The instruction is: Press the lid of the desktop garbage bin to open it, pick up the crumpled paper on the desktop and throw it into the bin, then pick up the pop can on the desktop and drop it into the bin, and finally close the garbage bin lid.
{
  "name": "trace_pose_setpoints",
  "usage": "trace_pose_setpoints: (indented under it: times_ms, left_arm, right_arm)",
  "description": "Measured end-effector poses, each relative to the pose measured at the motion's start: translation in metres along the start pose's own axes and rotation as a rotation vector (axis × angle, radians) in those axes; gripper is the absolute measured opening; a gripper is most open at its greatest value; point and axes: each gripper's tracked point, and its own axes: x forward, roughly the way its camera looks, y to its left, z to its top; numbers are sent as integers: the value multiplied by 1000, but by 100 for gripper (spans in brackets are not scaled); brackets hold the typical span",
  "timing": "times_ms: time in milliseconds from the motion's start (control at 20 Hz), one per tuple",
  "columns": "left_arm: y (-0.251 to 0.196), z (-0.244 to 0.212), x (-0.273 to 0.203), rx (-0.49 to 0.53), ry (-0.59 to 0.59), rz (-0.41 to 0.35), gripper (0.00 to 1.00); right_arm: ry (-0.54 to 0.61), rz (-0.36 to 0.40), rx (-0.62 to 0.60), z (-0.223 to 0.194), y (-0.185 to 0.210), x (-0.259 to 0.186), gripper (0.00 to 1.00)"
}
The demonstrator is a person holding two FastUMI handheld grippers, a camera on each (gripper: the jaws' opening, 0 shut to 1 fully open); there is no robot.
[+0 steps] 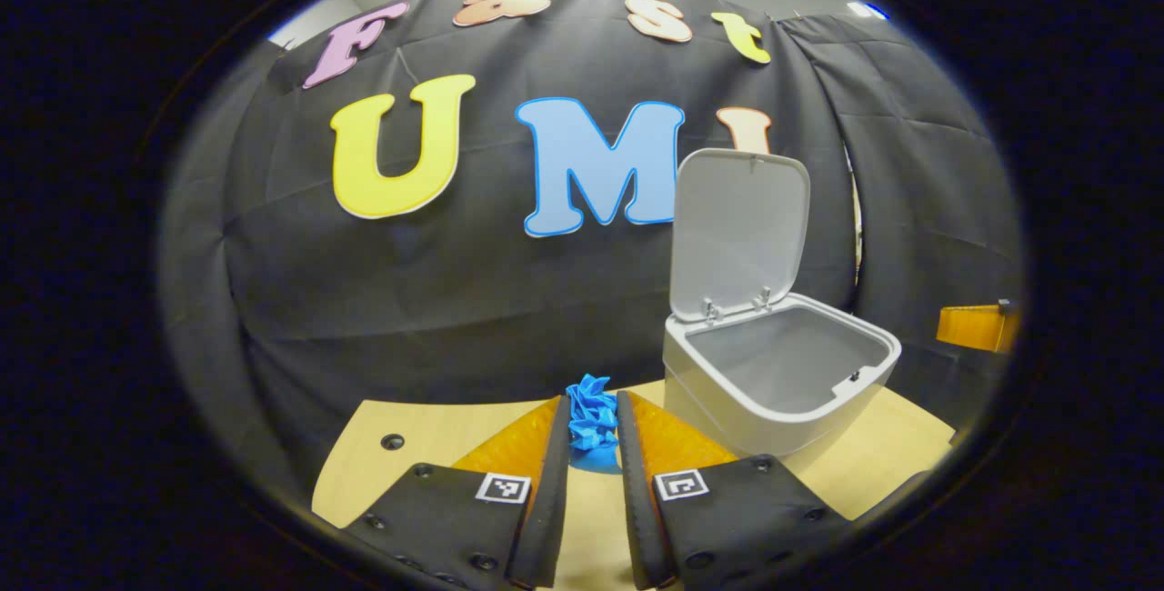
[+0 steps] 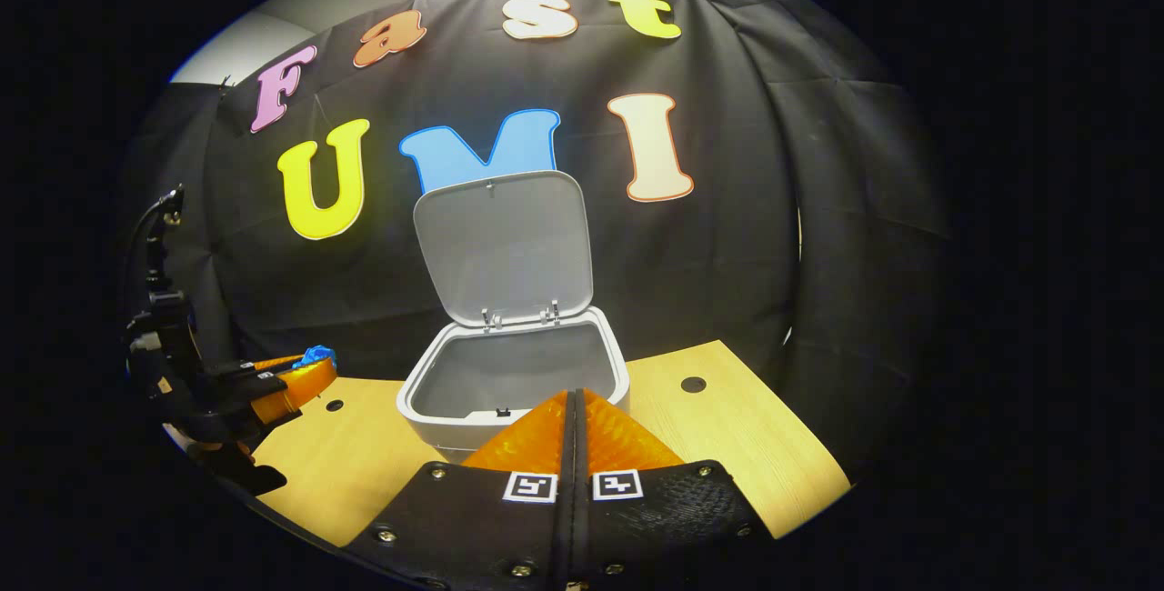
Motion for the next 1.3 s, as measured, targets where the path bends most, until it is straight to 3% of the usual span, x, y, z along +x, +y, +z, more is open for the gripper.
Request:
trace_pose_setpoints:
  times_ms: [150,200,250,650,950,1000,1050,1250,1300]
  left_arm:
    - [-24,16,10,33,-29,-40,44]
    - [-33,19,13,46,-34,-53,27]
    - [-42,20,16,54,-36,-66,44]
    - [-104,26,28,85,-51,-182,44]
    - [-123,21,34,69,-39,-211,43]
    - [-124,20,35,65,-36,-213,27]
    - [-125,20,35,64,-36,-213,43]
    - [-125,20,37,59,-32,-220,36]
    - [-128,19,37,54,-30,-228,50]
  right_arm:
    - [3,5,4,-3,-5,1,0]
    - [4,7,4,-2,-6,1,0]
    - [5,8,4,-3,-9,2,0]
    - [12,-7,22,-7,-28,5,0]
    - [24,-12,29,-12,-34,6,0]
    - [27,-11,29,-13,-33,5,0]
    - [30,-10,29,-15,-33,5,0]
    - [38,-5,26,-16,-31,5,0]
    - [38,-4,26,-16,-30,5,0]
